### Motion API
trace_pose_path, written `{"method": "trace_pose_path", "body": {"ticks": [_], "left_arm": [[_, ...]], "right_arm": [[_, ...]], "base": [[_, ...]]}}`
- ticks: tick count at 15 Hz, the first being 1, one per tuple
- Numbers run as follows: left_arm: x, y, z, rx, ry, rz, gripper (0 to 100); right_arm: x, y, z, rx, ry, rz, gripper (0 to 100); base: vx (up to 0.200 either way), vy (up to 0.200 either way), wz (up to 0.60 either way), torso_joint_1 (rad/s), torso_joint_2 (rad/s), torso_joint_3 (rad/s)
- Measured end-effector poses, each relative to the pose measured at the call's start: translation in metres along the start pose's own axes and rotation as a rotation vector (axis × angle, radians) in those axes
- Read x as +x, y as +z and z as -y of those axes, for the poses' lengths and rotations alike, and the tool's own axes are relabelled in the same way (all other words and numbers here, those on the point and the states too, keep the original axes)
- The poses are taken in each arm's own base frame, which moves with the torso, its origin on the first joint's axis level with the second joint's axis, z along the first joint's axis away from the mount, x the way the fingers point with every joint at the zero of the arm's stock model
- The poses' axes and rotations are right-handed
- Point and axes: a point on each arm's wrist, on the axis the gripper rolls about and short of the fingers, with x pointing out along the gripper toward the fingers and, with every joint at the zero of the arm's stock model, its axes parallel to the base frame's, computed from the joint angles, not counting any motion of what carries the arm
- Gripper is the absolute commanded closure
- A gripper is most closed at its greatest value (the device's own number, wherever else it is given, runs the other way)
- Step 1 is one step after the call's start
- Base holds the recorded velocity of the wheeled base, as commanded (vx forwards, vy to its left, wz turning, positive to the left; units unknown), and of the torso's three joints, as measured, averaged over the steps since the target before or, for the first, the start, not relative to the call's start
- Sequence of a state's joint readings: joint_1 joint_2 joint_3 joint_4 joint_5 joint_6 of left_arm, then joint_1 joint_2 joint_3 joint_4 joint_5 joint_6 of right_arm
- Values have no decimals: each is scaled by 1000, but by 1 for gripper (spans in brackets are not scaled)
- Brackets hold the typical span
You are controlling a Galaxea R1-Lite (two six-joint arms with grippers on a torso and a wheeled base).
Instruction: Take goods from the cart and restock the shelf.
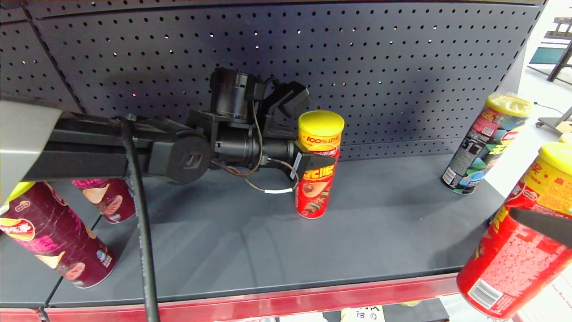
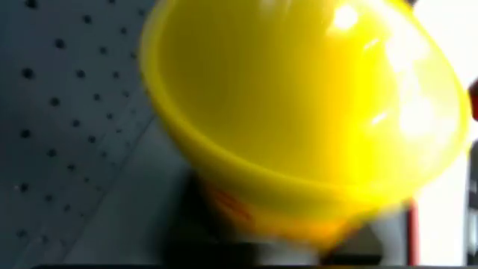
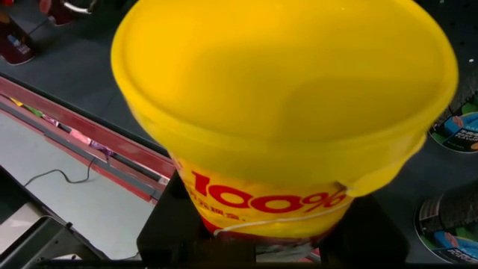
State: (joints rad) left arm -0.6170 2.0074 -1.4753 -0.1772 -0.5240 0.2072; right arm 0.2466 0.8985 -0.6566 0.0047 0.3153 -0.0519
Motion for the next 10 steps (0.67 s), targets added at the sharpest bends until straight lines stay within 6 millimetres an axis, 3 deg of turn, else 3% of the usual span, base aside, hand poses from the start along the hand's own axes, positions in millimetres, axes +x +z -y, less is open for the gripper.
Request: {"method": "trace_pose_path", "body": {"ticks": [7, 10], "left_arm": [[-52, -14, 40, -50, -102, -68, 100], [-60, -16, 57, -42, -127, -75, 100]], "right_arm": [[-1, 3, 0, -2, 1, 9, 100], [0, 3, 0, -3, 2, 10, 100]], "base": [[0, 0, 0, 0, 0, 0], [0, 0, 0, 0, 0, 0]]}}
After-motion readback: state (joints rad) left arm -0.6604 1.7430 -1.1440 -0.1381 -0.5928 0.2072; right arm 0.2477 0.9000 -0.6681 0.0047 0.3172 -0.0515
